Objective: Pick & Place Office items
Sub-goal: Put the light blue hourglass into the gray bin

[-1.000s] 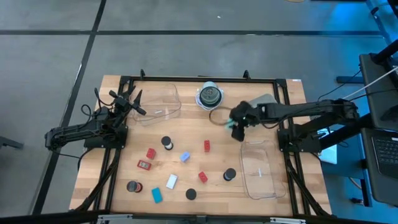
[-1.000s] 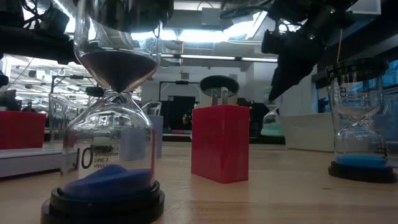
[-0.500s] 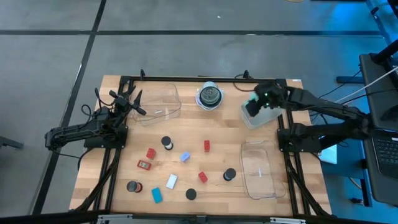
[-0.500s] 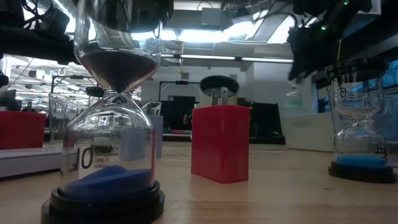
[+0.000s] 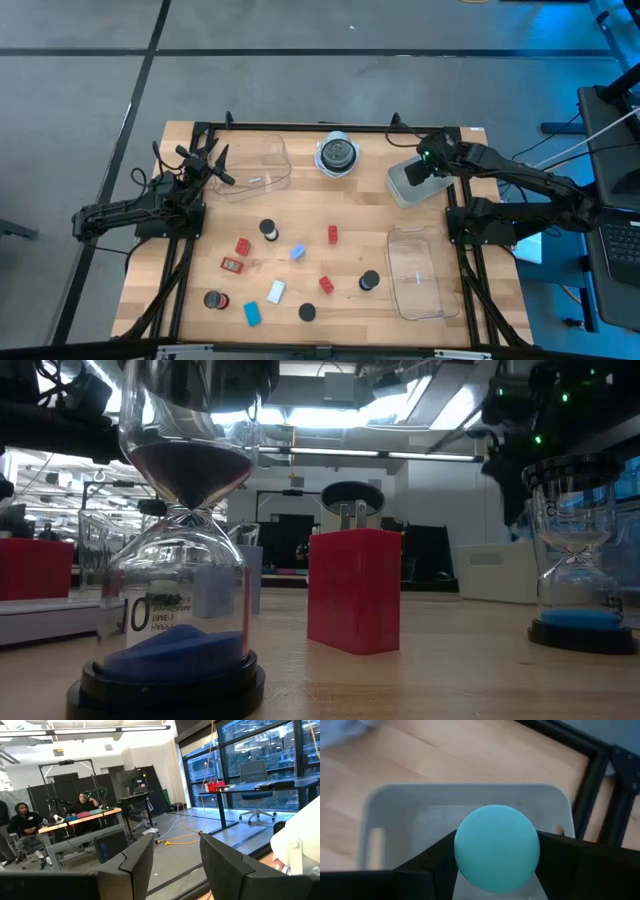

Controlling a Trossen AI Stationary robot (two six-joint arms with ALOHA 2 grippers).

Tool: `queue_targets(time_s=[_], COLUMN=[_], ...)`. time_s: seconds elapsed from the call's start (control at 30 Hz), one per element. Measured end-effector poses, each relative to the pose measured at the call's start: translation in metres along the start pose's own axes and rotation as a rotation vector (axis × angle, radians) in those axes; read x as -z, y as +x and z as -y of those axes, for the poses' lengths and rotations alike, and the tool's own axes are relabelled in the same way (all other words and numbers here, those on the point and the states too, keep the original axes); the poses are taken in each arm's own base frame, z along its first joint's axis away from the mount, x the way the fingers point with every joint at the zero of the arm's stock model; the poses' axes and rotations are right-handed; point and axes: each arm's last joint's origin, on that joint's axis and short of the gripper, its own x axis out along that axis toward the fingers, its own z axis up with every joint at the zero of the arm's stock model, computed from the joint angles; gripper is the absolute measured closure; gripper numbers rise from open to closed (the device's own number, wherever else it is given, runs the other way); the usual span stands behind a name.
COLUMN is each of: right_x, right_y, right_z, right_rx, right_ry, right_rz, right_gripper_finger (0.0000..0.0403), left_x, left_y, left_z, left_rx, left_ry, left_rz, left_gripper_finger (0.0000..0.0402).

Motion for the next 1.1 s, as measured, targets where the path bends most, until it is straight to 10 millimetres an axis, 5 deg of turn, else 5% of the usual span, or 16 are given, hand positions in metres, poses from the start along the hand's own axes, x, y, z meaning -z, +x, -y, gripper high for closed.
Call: queue_targets(time_s=[0.33,1.1], right_x=[0.01,0.013], right_y=[0.025,0.037], right_z=[0.006,0.01], right_rx=[0.01,0.055], right_ry=[0.047,0.067], right_rz=[0.002,0.051], right_gripper_finger=[0.0197,0.0174], left_x=[0.001,0.002], left_y=[0.0,0.0], left_z=[0.0,0.001], left_rx=[0.002,0.005], left_ry=[0.007,0.016], left_rz=[-0.007,-0.014], left_gripper_finger=[0.0243,0.0245])
